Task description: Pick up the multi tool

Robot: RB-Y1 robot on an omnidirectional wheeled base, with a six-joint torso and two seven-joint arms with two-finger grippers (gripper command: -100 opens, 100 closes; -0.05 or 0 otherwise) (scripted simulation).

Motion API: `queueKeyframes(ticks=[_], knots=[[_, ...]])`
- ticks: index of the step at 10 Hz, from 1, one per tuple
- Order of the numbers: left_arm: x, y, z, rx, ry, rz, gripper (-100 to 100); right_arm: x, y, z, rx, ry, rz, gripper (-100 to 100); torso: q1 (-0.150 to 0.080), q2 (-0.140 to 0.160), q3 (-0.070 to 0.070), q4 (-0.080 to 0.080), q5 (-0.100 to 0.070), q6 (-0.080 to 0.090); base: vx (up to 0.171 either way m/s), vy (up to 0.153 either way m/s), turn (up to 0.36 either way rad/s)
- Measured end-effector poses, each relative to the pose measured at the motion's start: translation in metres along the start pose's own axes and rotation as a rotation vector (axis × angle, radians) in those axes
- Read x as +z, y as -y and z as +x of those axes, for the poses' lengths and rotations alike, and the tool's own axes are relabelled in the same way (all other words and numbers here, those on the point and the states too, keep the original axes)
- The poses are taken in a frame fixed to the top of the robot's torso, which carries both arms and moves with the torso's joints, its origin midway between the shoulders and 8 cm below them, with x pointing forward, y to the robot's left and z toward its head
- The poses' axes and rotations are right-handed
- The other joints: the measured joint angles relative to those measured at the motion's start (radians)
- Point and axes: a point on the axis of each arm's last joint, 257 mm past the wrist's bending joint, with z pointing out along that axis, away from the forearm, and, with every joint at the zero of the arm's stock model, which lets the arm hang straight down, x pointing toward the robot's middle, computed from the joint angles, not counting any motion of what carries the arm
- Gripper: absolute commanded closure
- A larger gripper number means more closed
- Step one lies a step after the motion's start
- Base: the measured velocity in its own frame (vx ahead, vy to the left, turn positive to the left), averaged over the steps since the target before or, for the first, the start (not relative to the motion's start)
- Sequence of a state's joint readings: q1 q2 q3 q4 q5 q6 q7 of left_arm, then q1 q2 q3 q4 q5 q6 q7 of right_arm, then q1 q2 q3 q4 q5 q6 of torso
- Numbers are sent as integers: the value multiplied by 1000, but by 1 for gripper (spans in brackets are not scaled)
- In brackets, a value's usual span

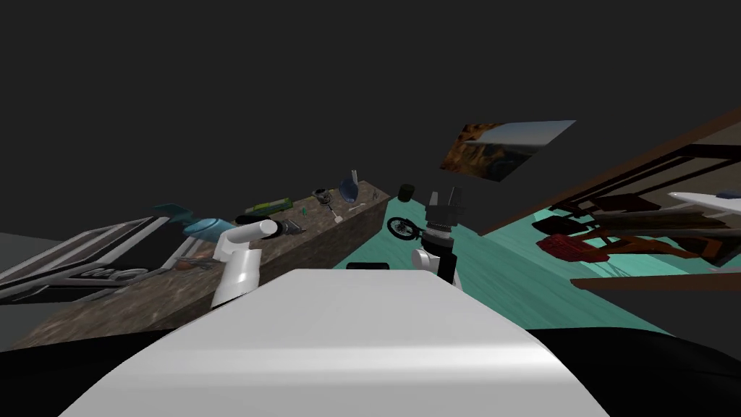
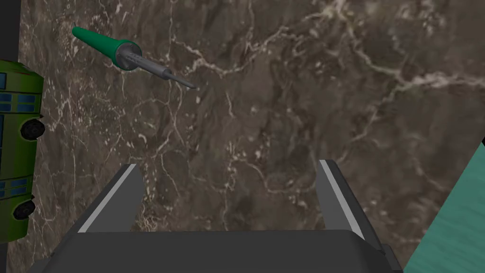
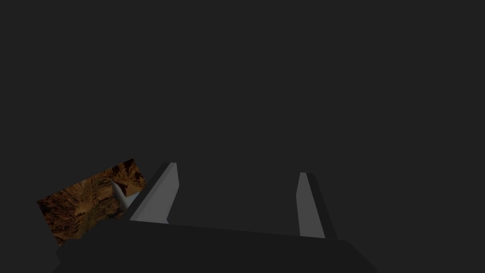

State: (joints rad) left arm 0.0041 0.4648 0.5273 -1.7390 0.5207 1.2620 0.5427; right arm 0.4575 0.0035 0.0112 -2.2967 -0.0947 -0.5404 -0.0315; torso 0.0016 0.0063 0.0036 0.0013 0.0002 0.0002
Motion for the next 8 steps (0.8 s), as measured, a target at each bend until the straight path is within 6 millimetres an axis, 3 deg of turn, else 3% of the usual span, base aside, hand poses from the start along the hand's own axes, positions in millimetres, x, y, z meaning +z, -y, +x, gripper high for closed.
queueKeyframes(ticks=[8], knots=[[-32,24,-55,48,179,-64,-100,0,0,0,0,0,0,0,-2,-3,-2,-1,0,1,-61,11,28]])
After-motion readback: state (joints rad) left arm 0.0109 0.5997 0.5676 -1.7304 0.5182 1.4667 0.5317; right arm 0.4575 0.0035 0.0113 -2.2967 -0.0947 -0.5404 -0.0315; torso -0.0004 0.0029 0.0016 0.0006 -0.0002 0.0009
